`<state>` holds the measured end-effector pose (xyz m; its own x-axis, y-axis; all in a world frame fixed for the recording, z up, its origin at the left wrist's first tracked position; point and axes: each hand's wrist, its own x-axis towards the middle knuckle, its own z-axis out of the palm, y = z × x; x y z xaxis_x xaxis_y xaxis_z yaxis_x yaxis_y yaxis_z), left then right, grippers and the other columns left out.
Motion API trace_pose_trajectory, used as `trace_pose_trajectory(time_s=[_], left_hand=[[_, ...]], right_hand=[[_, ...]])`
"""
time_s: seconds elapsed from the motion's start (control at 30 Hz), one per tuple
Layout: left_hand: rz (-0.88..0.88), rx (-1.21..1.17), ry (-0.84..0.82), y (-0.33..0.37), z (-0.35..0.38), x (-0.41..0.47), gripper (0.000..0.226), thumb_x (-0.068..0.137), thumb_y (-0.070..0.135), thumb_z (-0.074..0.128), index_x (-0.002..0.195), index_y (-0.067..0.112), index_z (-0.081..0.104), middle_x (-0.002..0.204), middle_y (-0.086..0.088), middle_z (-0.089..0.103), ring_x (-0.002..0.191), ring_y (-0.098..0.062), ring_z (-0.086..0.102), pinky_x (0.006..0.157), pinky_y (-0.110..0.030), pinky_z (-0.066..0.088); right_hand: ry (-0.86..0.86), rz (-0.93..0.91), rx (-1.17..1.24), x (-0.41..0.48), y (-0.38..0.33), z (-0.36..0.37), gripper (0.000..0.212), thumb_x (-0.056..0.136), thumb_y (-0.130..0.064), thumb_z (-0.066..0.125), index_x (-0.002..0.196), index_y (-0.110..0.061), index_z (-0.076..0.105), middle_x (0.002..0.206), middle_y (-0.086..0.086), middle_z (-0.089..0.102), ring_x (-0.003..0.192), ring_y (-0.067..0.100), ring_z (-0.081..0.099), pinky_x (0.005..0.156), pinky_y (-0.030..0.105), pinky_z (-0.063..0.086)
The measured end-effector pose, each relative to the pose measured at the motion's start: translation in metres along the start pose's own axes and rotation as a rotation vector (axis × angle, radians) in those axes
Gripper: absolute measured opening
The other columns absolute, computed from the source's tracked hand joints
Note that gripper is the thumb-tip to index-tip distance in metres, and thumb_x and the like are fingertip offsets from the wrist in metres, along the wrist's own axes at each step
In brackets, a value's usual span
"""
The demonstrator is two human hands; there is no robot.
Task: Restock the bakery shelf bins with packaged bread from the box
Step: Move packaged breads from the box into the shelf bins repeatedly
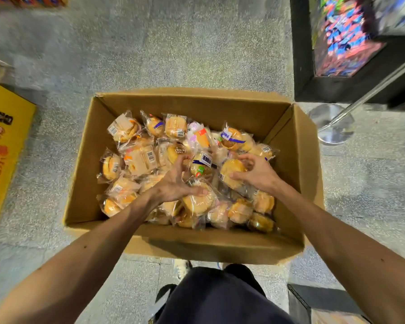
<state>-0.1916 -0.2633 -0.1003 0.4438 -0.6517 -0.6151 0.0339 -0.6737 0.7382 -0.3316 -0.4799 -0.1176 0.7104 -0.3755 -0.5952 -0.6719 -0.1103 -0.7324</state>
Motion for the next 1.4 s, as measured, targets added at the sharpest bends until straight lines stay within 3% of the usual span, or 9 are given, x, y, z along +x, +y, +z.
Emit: trace_pose_trajectory(time_s=[0.2,0.33,0.43,0.5,0.6,0.67,0.97,1.17,1.4], left_hand=[[0.187,-0.008,0.004,0.034,-0.037,-0.026,0.109,0.057,0.033,0.093,0.143,0.023,0.027,0.139,0.002,0.042,0.127,-0.015,0.043,0.109,-0.030,0.035],[0.317,0.014,-0.069,0.049,-0.063,-0.044,0.100,0.059,0.028,0.093,0.138,0.028,0.031,0.131,-0.002,0.054,0.117,-0.011,0.056,0.095,-0.018,0.048],[0.407,0.024,-0.158,0.064,-0.072,-0.062,0.104,0.055,0.027,0.092,0.140,0.025,0.033,0.125,0.003,0.061,0.114,-0.010,0.062,0.101,-0.031,0.050],[0.485,0.040,-0.200,0.077,-0.069,-0.079,0.100,0.059,0.018,0.091,0.141,0.021,0.034,0.120,0.008,0.063,0.107,0.004,0.063,0.095,-0.018,0.051],[0.580,0.065,-0.274,0.100,-0.050,-0.107,0.088,0.068,0.004,0.086,0.138,0.019,0.035,0.113,0.017,0.058,0.090,0.021,0.060,0.079,-0.001,0.045],[0.639,0.083,-0.340,0.117,-0.032,-0.130,0.092,0.065,0.010,0.088,0.139,0.020,0.034,0.114,0.018,0.058,0.091,0.020,0.061,0.085,-0.005,0.047],[0.792,0.140,-0.746,0.165,0.124,-0.271,0.102,0.054,0.019,0.089,0.140,0.028,0.034,0.123,-0.003,0.065,0.106,-0.009,0.068,0.095,-0.033,0.055],[0.848,0.176,-1.077,0.137,0.286,-0.411,0.105,0.052,0.016,0.091,0.140,0.020,0.033,0.124,-0.001,0.064,0.109,-0.008,0.067,0.084,-0.025,0.056],[0.863,0.221,-1.366,0.059,0.452,-0.575,0.109,0.043,0.023,0.093,0.135,0.025,0.034,0.119,-0.005,0.066,0.105,-0.015,0.069,0.086,-0.033,0.058]], right_hand=[[0.194,0.013,0.261,-0.045,-0.042,-0.001,0.060,0.076,-0.021,0.085,0.128,-0.015,0.057,0.122,0.003,0.063,0.104,0.018,0.065,0.076,0.028,0.060],[0.357,-0.009,0.428,-0.090,-0.060,0.009,0.052,0.074,-0.020,0.087,0.119,-0.017,0.060,0.112,0.004,0.070,0.096,0.028,0.071,0.082,0.049,0.060],[0.504,-0.020,0.551,-0.135,-0.067,0.027,0.071,0.065,-0.039,0.092,0.125,-0.019,0.060,0.113,0.001,0.072,0.097,0.023,0.071,0.080,0.047,0.061],[0.577,-0.020,0.610,-0.168,-0.068,0.038,0.079,0.053,-0.053,0.094,0.122,-0.024,0.066,0.113,0.000,0.074,0.103,0.024,0.071,0.087,0.052,0.058],[0.651,-0.061,0.609,-0.228,-0.071,0.051,0.035,0.077,-0.041,0.083,0.105,-0.024,0.070,0.107,0.001,0.075,0.097,0.022,0.073,0.089,0.051,0.058],[0.742,-0.065,0.609,-0.271,-0.068,0.056,0.032,0.089,-0.035,0.072,0.118,-0.023,0.063,0.112,0.004,0.070,0.096,0.022,0.071,0.084,0.049,0.060],[1.273,-0.050,0.526,-0.499,0.011,0.095,0.043,0.092,-0.050,0.062,0.121,-0.019,0.062,0.090,0.001,0.071,0.060,0.005,0.062,0.043,0.021,0.044],[1.587,0.034,0.614,-0.689,0.101,0.171,0.034,0.093,-0.049,0.062,0.115,-0.023,0.065,0.090,-0.001,0.072,0.055,-0.002,0.058,0.048,0.016,0.044],[1.771,-0.034,1.016,-0.879,0.195,0.282,0.038,0.088,-0.020,0.074,0.124,-0.014,0.061,0.114,0.005,0.071,0.095,0.018,0.070,0.065,0.035,0.061]])
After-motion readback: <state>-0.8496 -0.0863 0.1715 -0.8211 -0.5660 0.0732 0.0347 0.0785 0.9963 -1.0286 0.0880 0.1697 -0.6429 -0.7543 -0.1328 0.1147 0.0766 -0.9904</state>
